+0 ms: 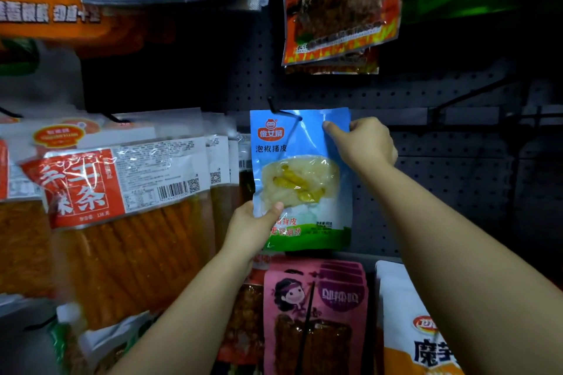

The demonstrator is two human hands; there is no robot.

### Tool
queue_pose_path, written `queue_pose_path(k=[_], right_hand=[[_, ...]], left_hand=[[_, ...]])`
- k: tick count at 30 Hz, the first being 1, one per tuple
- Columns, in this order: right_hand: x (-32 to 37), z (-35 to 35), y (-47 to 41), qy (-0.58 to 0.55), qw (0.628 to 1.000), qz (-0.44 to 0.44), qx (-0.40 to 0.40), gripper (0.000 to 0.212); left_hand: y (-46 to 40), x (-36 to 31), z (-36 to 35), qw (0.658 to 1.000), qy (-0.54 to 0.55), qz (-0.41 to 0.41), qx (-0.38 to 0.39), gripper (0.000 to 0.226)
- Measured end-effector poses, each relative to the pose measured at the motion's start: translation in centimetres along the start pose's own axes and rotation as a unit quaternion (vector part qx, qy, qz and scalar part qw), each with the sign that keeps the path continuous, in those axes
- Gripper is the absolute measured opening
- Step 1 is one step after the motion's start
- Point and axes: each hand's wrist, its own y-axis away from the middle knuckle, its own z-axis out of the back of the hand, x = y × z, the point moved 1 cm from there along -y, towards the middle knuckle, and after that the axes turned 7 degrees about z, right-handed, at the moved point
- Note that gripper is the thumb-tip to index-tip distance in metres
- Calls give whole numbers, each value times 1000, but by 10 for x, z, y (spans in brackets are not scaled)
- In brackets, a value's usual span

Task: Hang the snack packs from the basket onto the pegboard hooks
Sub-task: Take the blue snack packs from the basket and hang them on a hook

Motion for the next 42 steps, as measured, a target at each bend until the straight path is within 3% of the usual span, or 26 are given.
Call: queue_pose_path(k=[4,10,15,20,24,29,35,42], right_hand=[[-14,-1,13,-64,997,-18,30,55],[-57,-8,77,-257,962,13,87,47],[-75,-18,118,-187,970,-38,149,36],[-81,-3,177,-232,958,-122,115,28],[-97,31,260,-249,943,-180,128,25],[-136,94,377,-193,934,-274,124,22],[-189,191,503,-124,900,-414,60,20],[-280,290,623,-31,832,-554,12,18]], left_hand=[[8,14,2,1000,11,2,-17,26],[22,54,5,999,18,14,-23,8],[34,73,9,999,18,31,-30,17],[75,97,19,999,10,37,14,16],[126,135,27,997,-6,42,61,16],[204,191,7,983,-77,15,164,25],[298,234,-55,943,-98,35,318,22],[405,322,-148,880,-115,141,439,15]])
